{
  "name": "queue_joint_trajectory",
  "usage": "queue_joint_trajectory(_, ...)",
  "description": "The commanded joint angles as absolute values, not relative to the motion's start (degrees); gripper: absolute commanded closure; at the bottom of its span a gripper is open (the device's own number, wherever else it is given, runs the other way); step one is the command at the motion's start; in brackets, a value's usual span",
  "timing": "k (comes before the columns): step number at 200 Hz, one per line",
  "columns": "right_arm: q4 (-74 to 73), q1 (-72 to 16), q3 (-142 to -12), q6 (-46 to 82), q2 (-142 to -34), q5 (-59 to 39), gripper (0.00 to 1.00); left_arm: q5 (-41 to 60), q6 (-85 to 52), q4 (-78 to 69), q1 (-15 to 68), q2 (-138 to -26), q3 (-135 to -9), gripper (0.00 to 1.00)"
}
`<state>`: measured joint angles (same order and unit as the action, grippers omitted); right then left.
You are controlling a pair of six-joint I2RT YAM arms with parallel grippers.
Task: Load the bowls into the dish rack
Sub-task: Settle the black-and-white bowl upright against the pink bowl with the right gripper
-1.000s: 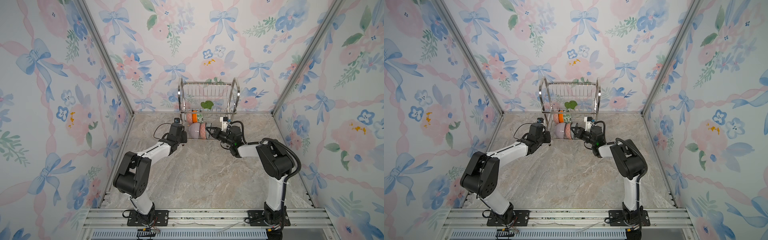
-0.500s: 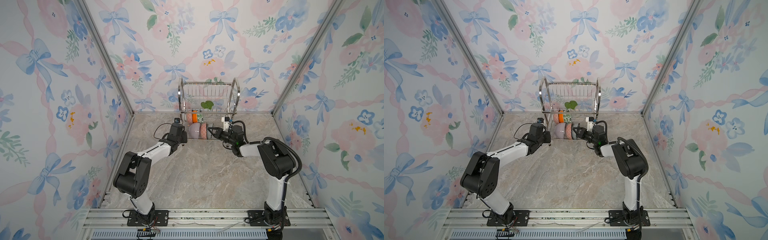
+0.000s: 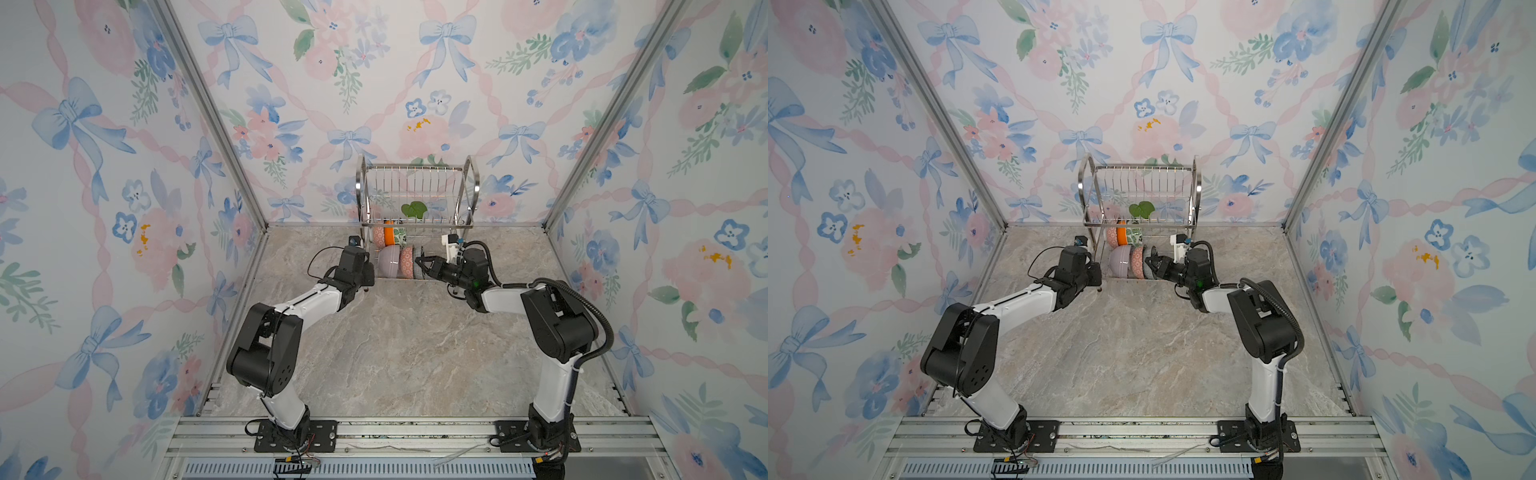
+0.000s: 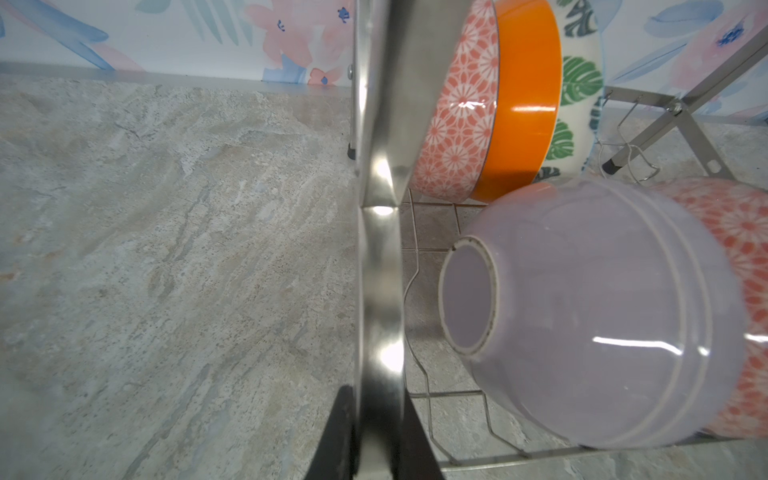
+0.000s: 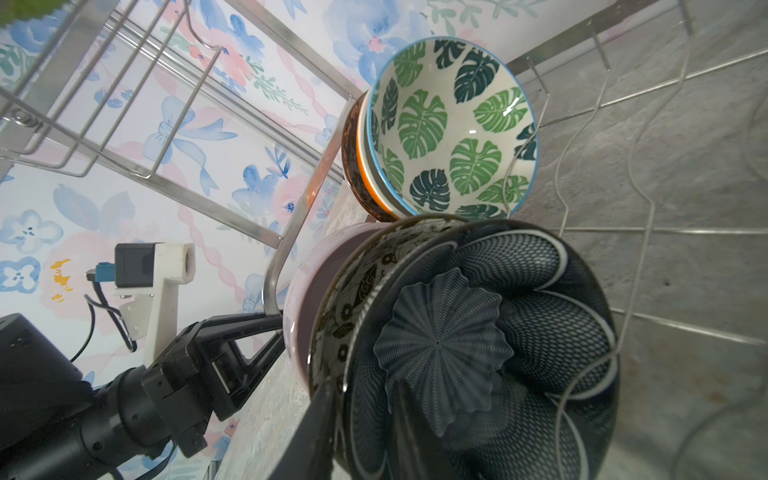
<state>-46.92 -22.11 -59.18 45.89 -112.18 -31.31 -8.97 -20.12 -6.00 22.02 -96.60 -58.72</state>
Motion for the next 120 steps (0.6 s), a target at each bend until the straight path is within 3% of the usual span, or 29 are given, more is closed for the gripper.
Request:
queue_joint_trajectory(1, -45.1, -21.6, -58.2, 43.4, -108.9, -31.6, 0.72, -6.9, -24.1, -4.5, 22.2, -96.3, -59.0, 0.82)
queue_joint_trajectory(74, -42.4, -21.7, -55.2, 41.6, -104.5, -30.2, 0.65, -7.8, -24.3, -3.8, 22.8, -94.9, -58.6, 0.64)
queue_joint_trajectory(116, -39.4, -21.8, -53.5, 39.0, -101.6, -28.3, 0.61, -9.0, -24.3, -3.6, 23.0, -93.0, -57.5, 0.46)
queue_joint_trajectory(120, -39.4, -21.8, -53.3, 39.0, -101.3, -28.1, 0.61, -9.2, -24.3, -3.6, 23.0, -92.8, -57.5, 0.4)
